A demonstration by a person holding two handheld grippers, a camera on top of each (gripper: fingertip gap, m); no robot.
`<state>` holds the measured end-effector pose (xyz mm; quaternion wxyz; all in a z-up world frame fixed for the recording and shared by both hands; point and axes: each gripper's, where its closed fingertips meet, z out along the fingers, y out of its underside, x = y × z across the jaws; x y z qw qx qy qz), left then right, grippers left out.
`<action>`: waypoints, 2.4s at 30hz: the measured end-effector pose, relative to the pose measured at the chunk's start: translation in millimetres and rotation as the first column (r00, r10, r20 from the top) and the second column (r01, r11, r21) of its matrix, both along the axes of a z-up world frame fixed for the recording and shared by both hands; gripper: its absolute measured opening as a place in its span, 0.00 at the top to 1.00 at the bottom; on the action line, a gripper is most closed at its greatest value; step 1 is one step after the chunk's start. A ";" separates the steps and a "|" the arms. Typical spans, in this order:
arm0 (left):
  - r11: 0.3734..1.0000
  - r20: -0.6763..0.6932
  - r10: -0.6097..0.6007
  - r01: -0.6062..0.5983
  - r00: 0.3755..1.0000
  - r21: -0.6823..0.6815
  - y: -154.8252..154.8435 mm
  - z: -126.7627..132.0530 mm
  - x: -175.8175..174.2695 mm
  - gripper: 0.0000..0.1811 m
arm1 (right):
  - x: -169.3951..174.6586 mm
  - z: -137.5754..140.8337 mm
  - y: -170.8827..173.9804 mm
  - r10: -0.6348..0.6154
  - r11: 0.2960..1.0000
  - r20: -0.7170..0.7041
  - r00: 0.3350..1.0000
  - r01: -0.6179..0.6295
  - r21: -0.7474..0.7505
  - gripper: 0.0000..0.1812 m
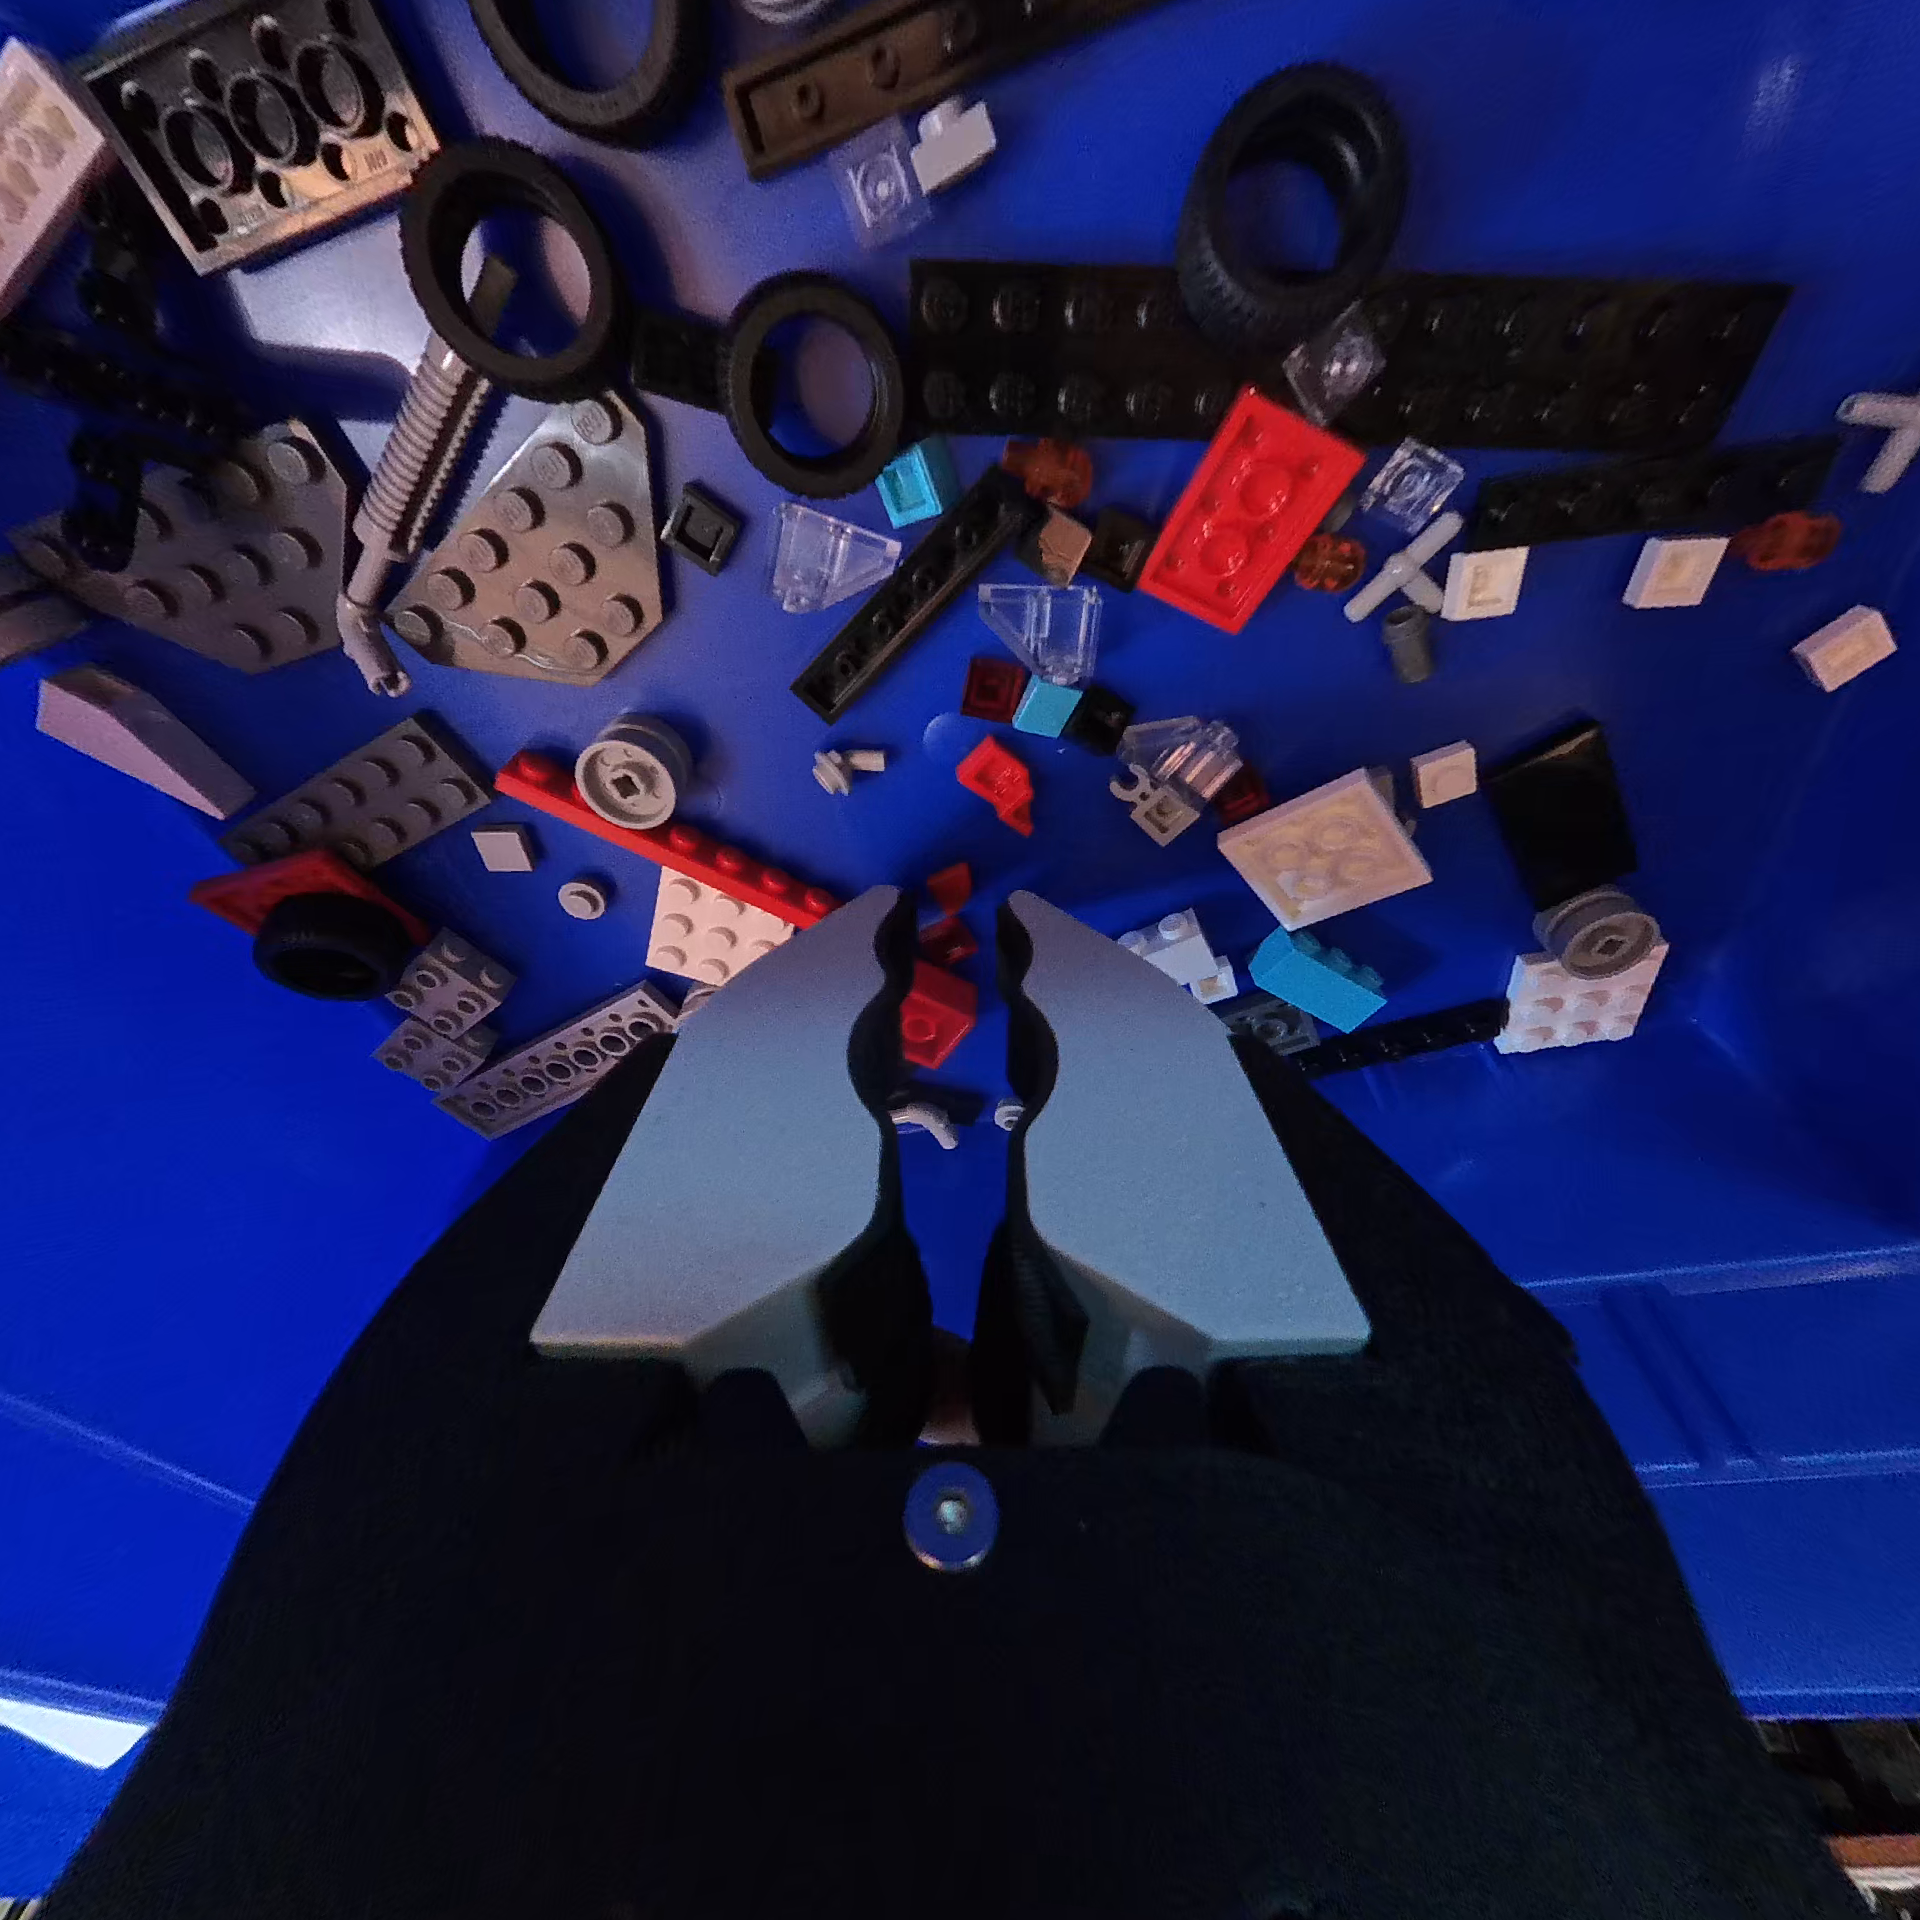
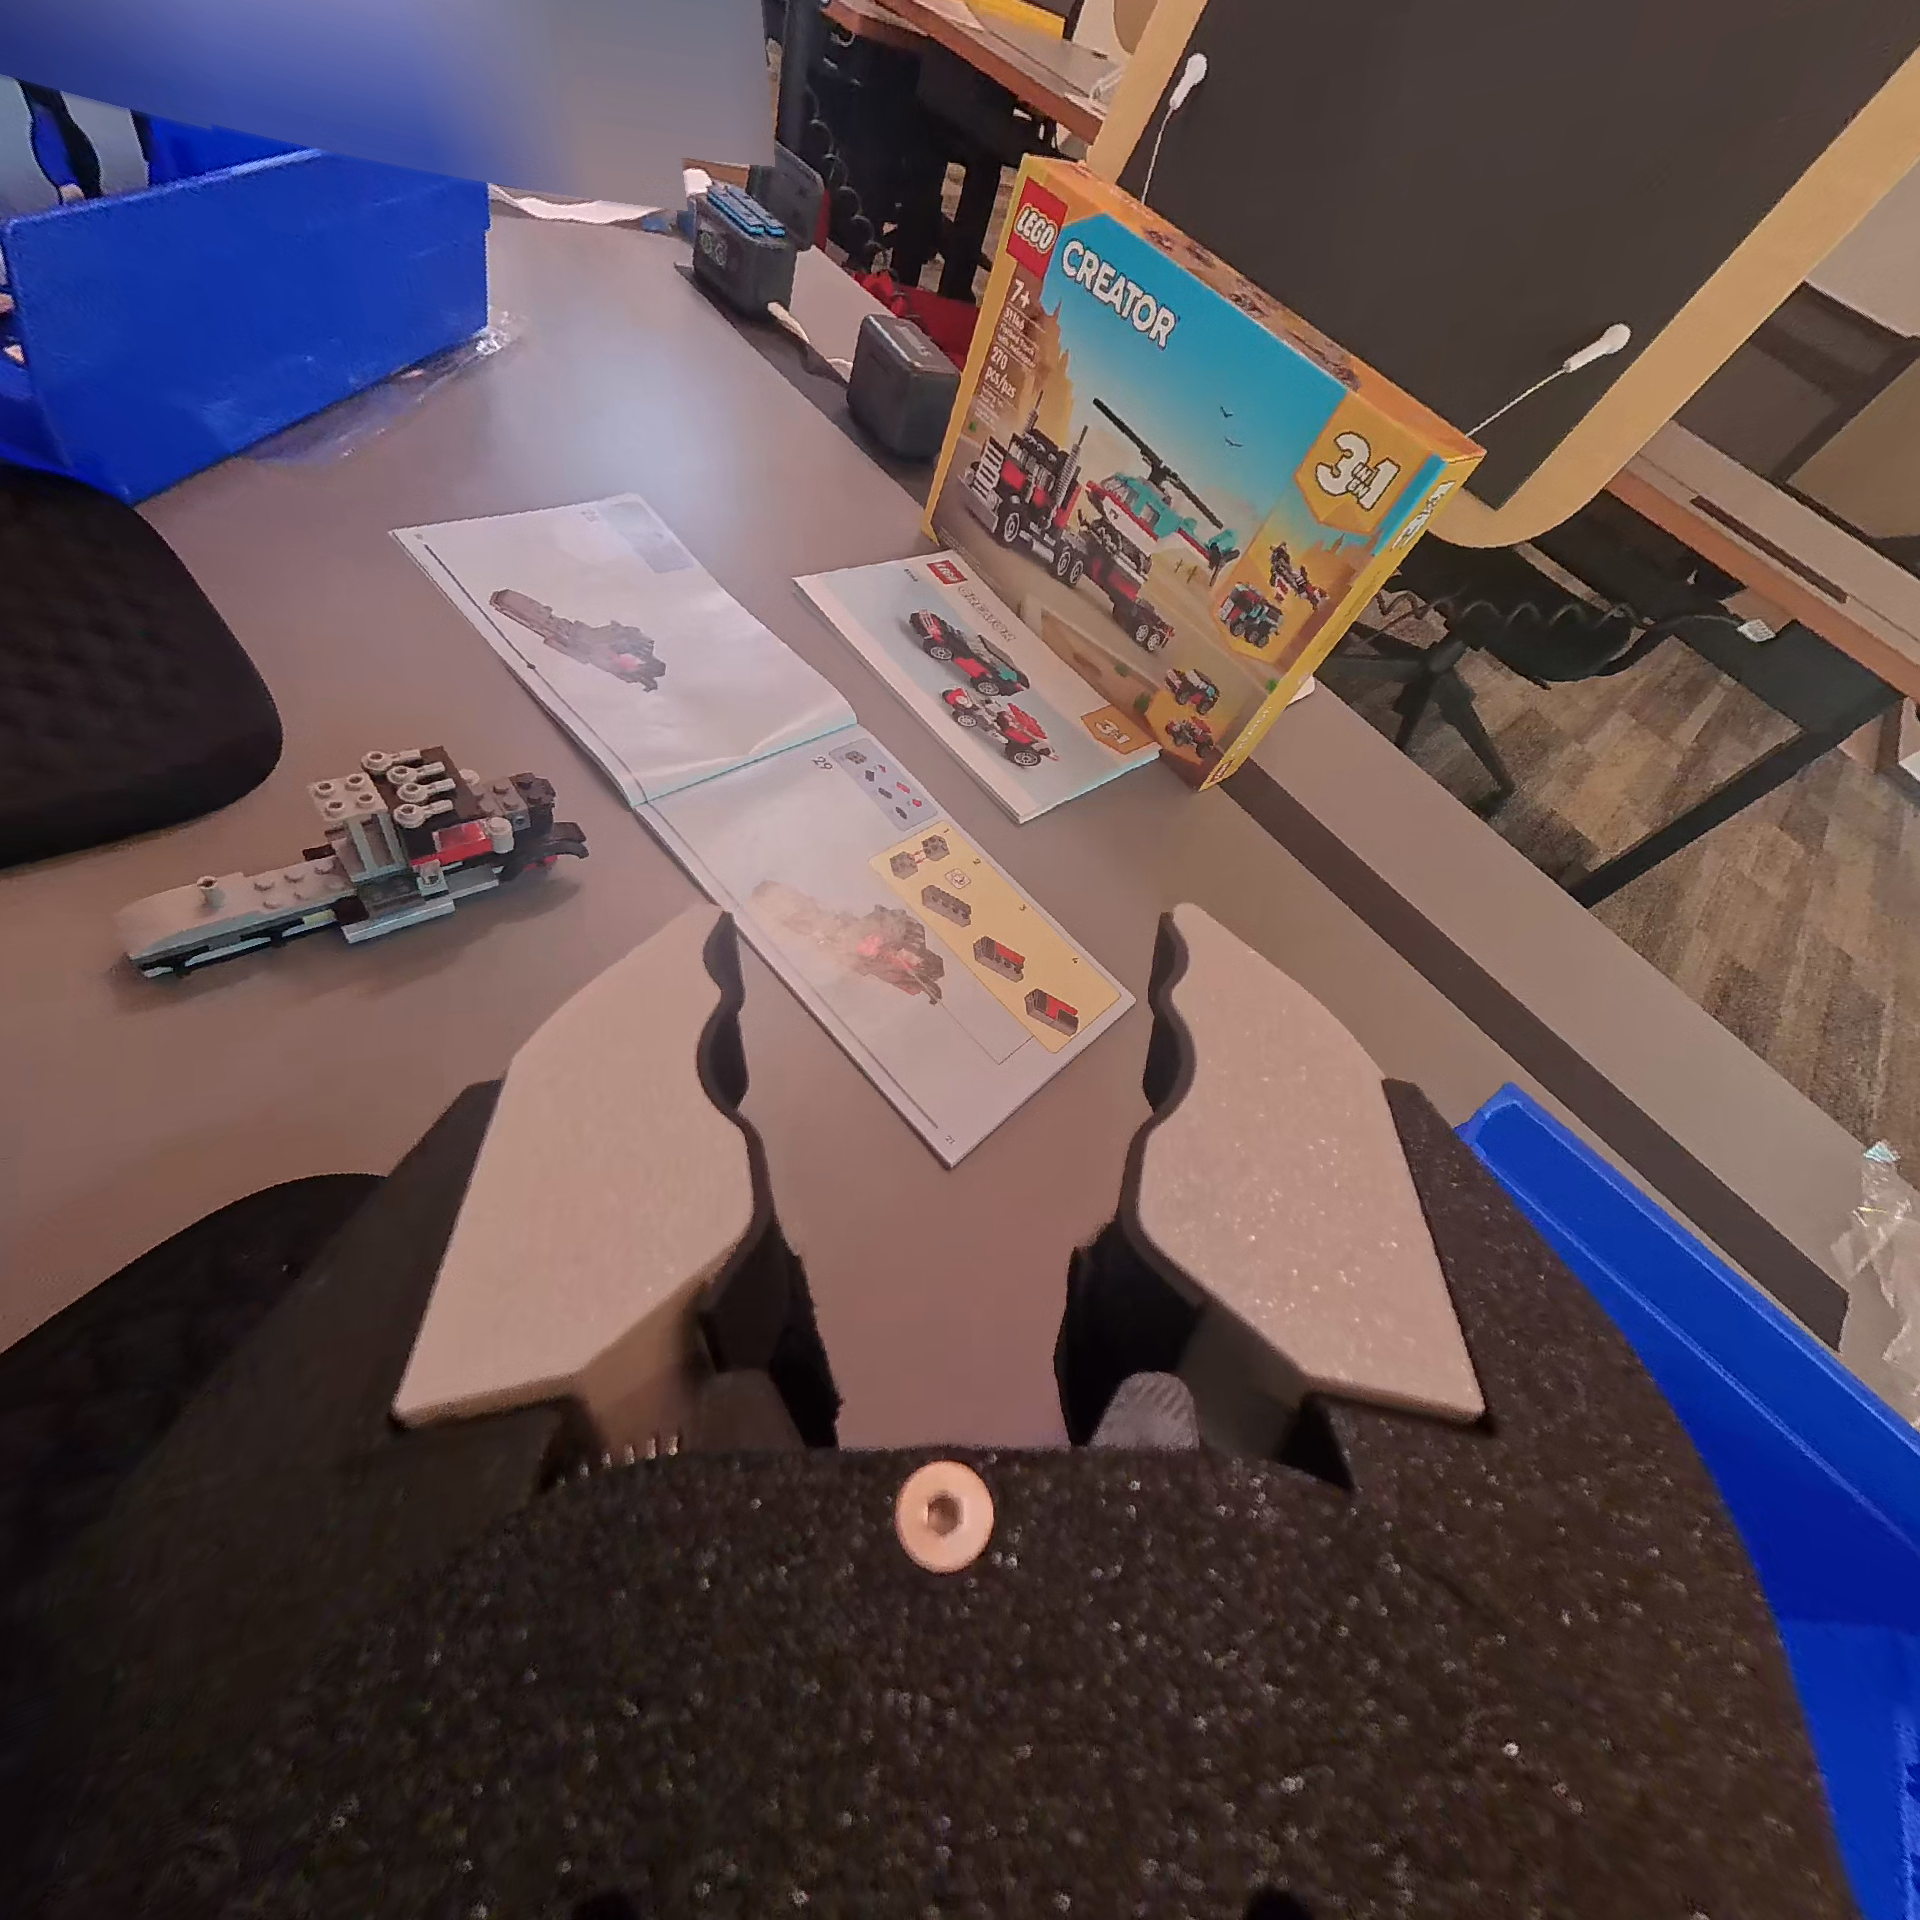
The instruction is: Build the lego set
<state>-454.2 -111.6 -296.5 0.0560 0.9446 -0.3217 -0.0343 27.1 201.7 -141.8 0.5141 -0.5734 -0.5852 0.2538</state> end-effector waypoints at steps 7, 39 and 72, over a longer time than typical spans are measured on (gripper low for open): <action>1.000 0.019 0.010 -0.010 1.000 0.003 2.4 -0.4 2.2 0.96 | -0.9 -3.2 0.0 0.003 1.000 0.010 1.000 -0.003 -0.007 0.58; 0.823 0.603 -0.567 0.408 0.561 0.395 149.9 158.6 363.9 0.96 | -95.6 21.8 -160.0 0.706 0.642 -0.074 0.705 -0.593 0.486 0.92; 0.360 0.270 -0.794 0.064 0.545 0.931 196.0 211.1 400.8 0.93 | -70.8 60.0 -122.3 0.557 0.828 -0.521 0.647 -0.479 0.291 0.98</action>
